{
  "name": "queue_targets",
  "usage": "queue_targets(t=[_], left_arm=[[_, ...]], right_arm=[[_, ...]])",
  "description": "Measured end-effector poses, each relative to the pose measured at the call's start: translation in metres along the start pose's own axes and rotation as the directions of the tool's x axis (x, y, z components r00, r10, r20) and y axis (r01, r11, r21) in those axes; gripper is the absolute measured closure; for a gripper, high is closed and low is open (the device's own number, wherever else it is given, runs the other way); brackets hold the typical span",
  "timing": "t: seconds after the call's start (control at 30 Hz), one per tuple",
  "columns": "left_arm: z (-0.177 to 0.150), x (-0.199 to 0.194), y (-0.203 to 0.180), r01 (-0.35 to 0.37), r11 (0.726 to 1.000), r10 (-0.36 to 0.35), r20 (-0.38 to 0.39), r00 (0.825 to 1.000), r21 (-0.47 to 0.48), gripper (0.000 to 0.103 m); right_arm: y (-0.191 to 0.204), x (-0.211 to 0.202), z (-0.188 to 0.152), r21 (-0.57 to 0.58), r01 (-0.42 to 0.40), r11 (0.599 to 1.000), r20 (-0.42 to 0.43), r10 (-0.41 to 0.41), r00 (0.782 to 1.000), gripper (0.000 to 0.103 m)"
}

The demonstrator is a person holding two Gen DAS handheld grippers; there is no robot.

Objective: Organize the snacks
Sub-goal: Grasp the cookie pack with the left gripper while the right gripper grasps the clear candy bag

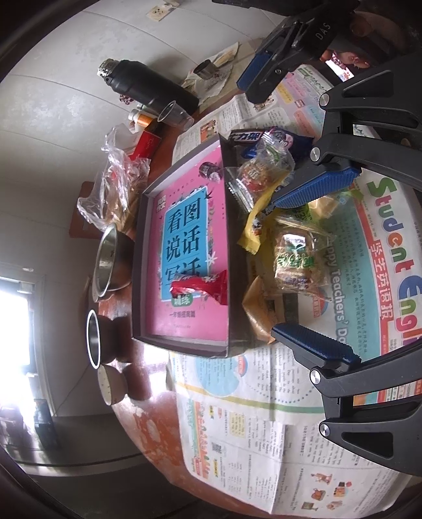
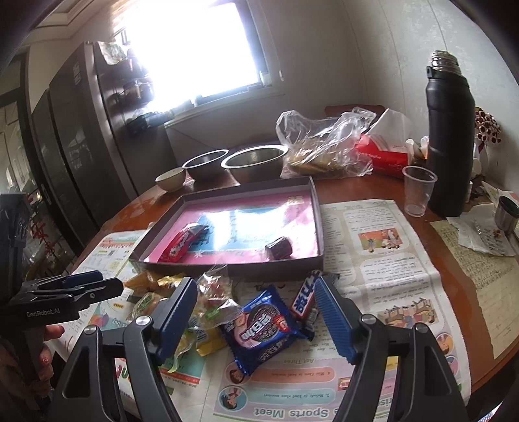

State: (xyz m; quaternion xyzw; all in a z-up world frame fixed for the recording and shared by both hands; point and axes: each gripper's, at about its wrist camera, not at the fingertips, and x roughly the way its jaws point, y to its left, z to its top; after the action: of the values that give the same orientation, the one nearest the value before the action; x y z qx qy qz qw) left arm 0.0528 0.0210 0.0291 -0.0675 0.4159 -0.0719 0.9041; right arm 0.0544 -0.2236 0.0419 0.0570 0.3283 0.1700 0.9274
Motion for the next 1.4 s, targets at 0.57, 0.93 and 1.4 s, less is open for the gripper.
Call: queue_targets(t=[0.57,0.93,1.4], left_arm=[[-0.012,0.034,0.007,0.026,1.000,-0.026,-0.081,0.996,-0.013,0.028],[-0.011,0.058,0.002,0.045,0.999,-0.045,-0.120,0.992,0.001,0.028],[-0.011,0.070,0.012,0.070,0.997,-0.072,-0.137,0.988,-0.019,0.028]], right_arm=[[0.015,0.023,-0.015,-0.050,-0.026,0.998,-0.071,0.023,0.997,0.028],[0.014,0.039,-0.020,-0.051,-0.027,0.998,-0.107,0.022,0.994,0.028],[0.025,0.075,-0.016,-0.097,-0.037,0.995,-0.157,0.021,0.987,0.028]])
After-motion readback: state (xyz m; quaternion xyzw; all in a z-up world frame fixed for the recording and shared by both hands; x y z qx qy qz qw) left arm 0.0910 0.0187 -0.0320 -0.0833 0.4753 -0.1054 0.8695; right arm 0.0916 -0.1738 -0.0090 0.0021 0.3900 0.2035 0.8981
